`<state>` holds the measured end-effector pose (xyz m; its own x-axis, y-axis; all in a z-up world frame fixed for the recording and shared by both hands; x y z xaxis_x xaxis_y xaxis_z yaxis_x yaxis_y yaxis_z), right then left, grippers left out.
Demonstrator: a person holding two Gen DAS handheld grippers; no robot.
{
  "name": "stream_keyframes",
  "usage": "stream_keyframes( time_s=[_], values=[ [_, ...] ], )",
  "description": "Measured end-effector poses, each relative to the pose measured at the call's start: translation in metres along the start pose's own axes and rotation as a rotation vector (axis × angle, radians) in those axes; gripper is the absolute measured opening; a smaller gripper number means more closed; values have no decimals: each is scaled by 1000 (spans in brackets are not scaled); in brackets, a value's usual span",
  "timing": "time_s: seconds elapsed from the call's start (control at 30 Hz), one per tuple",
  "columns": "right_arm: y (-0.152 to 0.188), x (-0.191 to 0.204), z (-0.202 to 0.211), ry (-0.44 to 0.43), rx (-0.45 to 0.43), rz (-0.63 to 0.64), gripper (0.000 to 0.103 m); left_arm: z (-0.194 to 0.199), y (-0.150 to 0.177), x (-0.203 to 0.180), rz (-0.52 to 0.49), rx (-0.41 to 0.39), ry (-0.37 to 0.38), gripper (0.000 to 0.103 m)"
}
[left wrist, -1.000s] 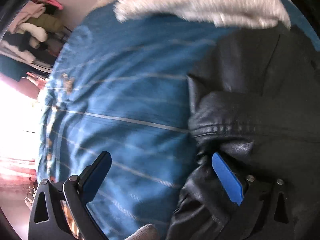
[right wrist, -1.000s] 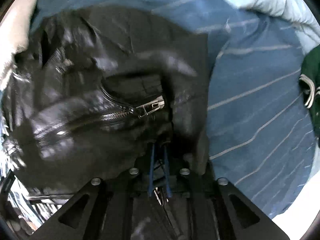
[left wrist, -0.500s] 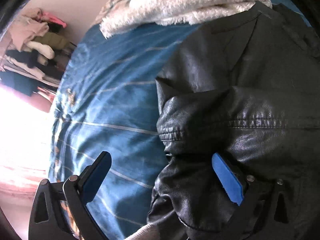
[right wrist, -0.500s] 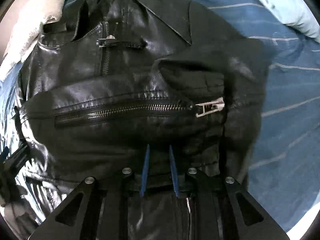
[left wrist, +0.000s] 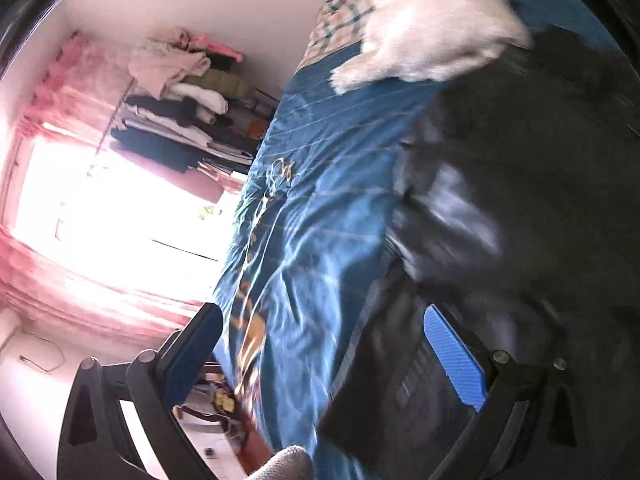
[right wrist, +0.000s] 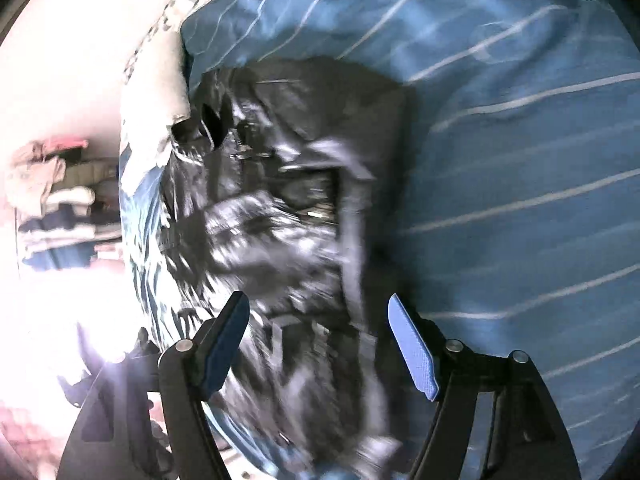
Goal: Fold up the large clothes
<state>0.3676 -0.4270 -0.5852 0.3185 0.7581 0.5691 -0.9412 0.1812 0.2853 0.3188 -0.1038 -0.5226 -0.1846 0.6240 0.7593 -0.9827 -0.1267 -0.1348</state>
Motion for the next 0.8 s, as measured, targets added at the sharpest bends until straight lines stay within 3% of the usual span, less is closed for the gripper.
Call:
stream_keyframes(
  time_s=[0.2, 0.27, 0.37, 0.47, 0.57, 0.63, 0.8],
  values=[
    [7, -72, 10, 98, 40, 32, 76, 76, 87, -98, -212, 5, 40, 103],
    [11, -100, 19, 108, 42, -5, 77, 98, 108, -122, -245, -21, 19, 103],
    [14, -126, 28, 115, 36, -51, 77, 125, 141, -157, -284, -25, 53, 103],
    [13, -150, 40, 115, 17, -112, 77, 132, 163, -190, -334, -6, 62, 103],
    [9, -163, 48, 104, 5, -156, 77, 126, 174, -220, -384, 21, 53, 103],
    [5, -165, 52, 96, 1, -165, 77, 118, 173, -236, -395, 21, 5, 103],
    [-11, -164, 49, 88, 0, -142, 77, 89, 136, -236, -302, -4, -78, 103]
  ],
)
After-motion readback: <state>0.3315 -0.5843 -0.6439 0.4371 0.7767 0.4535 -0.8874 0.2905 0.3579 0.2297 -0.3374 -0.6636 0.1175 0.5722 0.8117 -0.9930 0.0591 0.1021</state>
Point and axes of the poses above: each gripper's, at about its wrist camera, not at the fingertips, and z roughly against the way its jaws point, x to its left, y to its underside, the point moved 6 cm from there along -z, roughly the way its jaws point, and after that the axes turned 14 degrees about x, right-handed, at the moved point
